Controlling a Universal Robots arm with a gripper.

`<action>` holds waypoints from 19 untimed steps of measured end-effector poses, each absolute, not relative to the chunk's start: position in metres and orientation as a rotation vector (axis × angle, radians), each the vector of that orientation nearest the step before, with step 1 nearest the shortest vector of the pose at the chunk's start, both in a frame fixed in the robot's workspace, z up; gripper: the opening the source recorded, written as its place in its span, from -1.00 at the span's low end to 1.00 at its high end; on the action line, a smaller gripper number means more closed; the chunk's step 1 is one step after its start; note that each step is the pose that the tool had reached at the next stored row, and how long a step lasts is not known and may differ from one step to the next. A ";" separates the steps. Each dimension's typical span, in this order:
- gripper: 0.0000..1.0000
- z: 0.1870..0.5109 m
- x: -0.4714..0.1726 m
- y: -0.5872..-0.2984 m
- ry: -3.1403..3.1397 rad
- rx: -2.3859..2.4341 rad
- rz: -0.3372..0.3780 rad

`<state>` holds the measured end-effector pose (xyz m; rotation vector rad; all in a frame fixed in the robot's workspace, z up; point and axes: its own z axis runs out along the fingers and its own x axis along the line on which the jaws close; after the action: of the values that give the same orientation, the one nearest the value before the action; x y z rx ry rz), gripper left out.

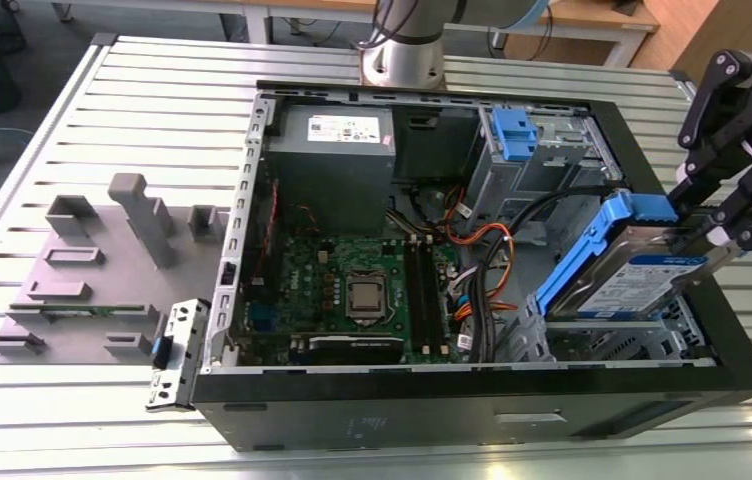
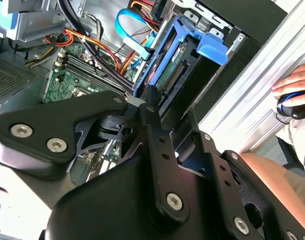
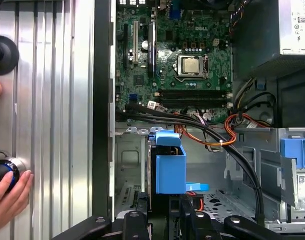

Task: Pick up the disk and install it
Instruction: 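Insert the disk into the insertion slot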

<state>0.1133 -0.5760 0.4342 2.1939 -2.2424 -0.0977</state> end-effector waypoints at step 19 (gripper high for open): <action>-0.31 0.394 0.113 -0.583 -2.242 2.194 -0.097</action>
<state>0.1133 -0.5829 0.3940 2.1938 -2.2423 -0.0974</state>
